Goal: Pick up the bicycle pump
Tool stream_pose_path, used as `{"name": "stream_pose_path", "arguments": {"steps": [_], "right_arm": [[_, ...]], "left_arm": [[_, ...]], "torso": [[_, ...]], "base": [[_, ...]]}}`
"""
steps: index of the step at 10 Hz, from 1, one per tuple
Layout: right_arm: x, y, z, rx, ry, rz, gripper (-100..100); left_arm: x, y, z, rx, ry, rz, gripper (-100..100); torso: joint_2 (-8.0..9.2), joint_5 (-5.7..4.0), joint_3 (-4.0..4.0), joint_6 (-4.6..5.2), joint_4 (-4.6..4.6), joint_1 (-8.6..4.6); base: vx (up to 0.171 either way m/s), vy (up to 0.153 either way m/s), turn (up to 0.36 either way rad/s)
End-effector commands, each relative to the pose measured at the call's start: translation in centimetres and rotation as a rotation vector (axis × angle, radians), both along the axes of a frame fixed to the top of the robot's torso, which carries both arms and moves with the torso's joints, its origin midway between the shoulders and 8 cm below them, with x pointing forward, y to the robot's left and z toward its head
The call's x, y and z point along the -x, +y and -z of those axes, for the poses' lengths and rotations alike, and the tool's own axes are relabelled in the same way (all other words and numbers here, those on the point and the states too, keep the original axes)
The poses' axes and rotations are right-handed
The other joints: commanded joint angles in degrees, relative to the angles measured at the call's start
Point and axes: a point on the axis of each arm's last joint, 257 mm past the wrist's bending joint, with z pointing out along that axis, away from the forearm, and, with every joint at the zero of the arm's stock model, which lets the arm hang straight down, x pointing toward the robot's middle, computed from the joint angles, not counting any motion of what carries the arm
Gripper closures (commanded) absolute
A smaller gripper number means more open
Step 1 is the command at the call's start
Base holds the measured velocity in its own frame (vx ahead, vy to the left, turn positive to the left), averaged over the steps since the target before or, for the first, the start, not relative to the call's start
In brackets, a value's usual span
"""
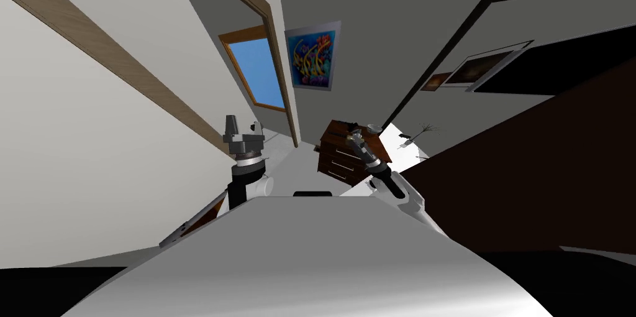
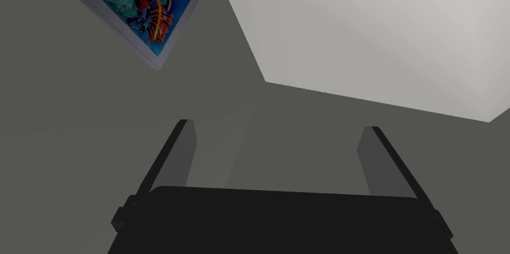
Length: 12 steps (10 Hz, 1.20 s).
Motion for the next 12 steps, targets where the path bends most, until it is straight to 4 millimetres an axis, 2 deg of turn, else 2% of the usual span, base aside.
{"name": "stream_pose_path", "arguments": {"steps": [1, 2, 3, 4, 5, 6, 7, 8, 9, 11, 12], "right_arm": [[-0.4, -0.2, 0.7, 0.061, 0.008, -0.006, -100], [-0.4, -0.2, 0.8, 0.069, 0.009, -0.008, -100], [-1.0, -0.7, 2.2, 0.136, 0.025, -0.002, -100], [-0.9, -0.7, 2.3, 0.161, 0.027, -0.01, -100], [-1.5, -1.4, 3.8, 0.222, 0.044, 0.0, -100], [-1.5, -1.5, 3.9, 0.253, 0.047, -0.009, -100], [-2.0, -2.3, 5.4, 0.314, 0.067, 0.0, -100], [-2.0, -2.5, 5.5, 0.345, 0.069, -0.009, -100], [-2.4, -3.4, 7.1, 0.404, 0.092, 0.001, -100], [-2.4, -3.7, 7.1, 0.444, 0.094, -0.009, -100], [-2.7, -4.9, 8.7, 0.511, 0.121, -0.001, -100]], "left_arm": [[0.0, 0.0, 0.0, 0.0, 0.0, 0.0, 0], [0.0, 0.0, 0.0, 0.0, 0.0, 0.0, 0], [0.0, 0.0, 0.0, 0.0, 0.0, 0.0, 0], [0.0, 0.0, 0.0, 0.0, 0.0, 0.0, 0], [0.0, 0.0, 0.0, 0.0, 0.0, 0.0, 0], [0.0, 0.0, 0.0, 0.0, 0.0, 0.0, 0], [0.0, 0.0, 0.0, 0.0, 0.0, 0.0, 0], [0.0, 0.0, 0.0, 0.0, 0.0, 0.0, 0], [0.0, 0.0, 0.0, 0.0, 0.0, 0.0, 0], [0.0, 0.0, 0.0, 0.0, 0.0, 0.0, 0], [0.0, 0.0, 0.0, 0.0, 0.0, 0.0, 0]], "torso": [[0.0, 0.0, 0.0, 0.0, 0.0, 0.0], [-0.01, 0.0, -0.01, 0.02, 0.0, -0.09], [0.0, -0.04, 0.0, 0.03, 0.0, -0.24], [-0.04, -0.04, -0.02, 0.0, -0.01, -0.18], [-0.06, -0.02, -0.03, 0.03, -0.01, -0.13], [-0.12, -0.01, -0.07, 0.0, -0.02, -0.05], [-0.14, 0.0, -0.08, 0.03, -0.03, -0.06], [-0.2, 0.0, -0.11, 0.0, -0.04, -0.04], [-0.17, -0.01, -0.1, 0.03, -0.04, -0.1], [-0.18, -0.01, -0.1, 0.03, -0.04, -0.09], [-0.1, -0.03, -0.06, 0.04, -0.02, -0.21]], "base": [[0.006, 0.066, 0.052], [0.006, 0.018, -0.004], [0.013, 0.049, 0.107], [0.019, 0.061, 0.072], [0.039, 0.083, 0.132], [0.042, 0.076, 0.053], [0.056, 0.083, 0.104], [0.045, 0.061, 0.064], [0.047, 0.075, 0.122], [0.04, 0.046, 0.024], [0.053, 0.044, 0.125]]}}
